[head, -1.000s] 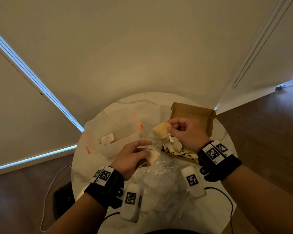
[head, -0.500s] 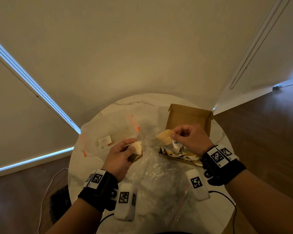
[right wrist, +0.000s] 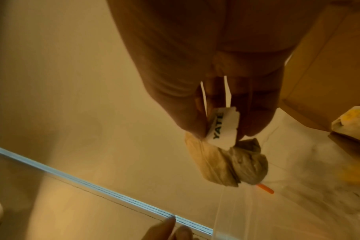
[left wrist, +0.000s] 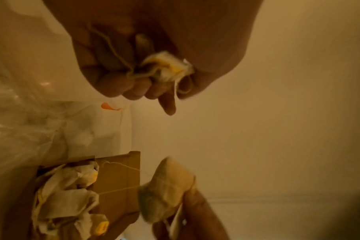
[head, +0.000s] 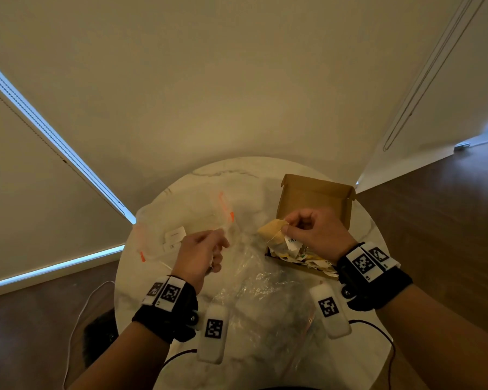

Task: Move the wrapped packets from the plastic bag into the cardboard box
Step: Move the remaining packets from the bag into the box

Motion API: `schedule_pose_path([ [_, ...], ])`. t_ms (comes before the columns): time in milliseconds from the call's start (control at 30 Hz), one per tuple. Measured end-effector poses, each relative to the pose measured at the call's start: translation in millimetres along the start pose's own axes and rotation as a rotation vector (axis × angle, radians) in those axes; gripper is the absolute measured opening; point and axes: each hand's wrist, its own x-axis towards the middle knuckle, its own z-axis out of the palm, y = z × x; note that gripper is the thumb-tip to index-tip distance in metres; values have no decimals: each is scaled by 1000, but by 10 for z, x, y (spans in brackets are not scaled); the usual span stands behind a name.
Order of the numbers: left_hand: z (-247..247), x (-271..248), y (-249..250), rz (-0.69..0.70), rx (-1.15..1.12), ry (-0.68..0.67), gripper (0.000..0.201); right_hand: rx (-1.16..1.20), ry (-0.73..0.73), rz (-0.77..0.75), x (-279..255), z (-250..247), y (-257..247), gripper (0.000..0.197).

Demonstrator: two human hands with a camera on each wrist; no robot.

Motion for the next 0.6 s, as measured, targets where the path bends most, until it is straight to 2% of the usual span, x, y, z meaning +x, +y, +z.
schedule_pose_path([
  [67,61,-17,19,175,310,-23,28,-41,-68,-29,2,23,-19,5],
  [133,119,-36,55,339,479,-80,13,-77,-137,-49,-5,36,-61,5],
  [233,178,-57,104,368,600,-253,29,-90,-234,-70,-30,60,-140,6],
  [267,205,-62,107,362,618,-316,28,-81,-250,-77,-35,73,-152,6],
  [300,236,-63,98,364,613,-364,22,-69,-256,-85,-38,85,-160,6],
  [367,272,-75,90,358,557,-361,7,-49,-244,-107,-42,111,-162,6],
  [467,271,-91,81,331,445,-285,11,25,-188,-124,-56,139,-145,6],
  [600,279,-141,89,350,319,-221,14,133,-210,-143,-120,142,-96,21],
])
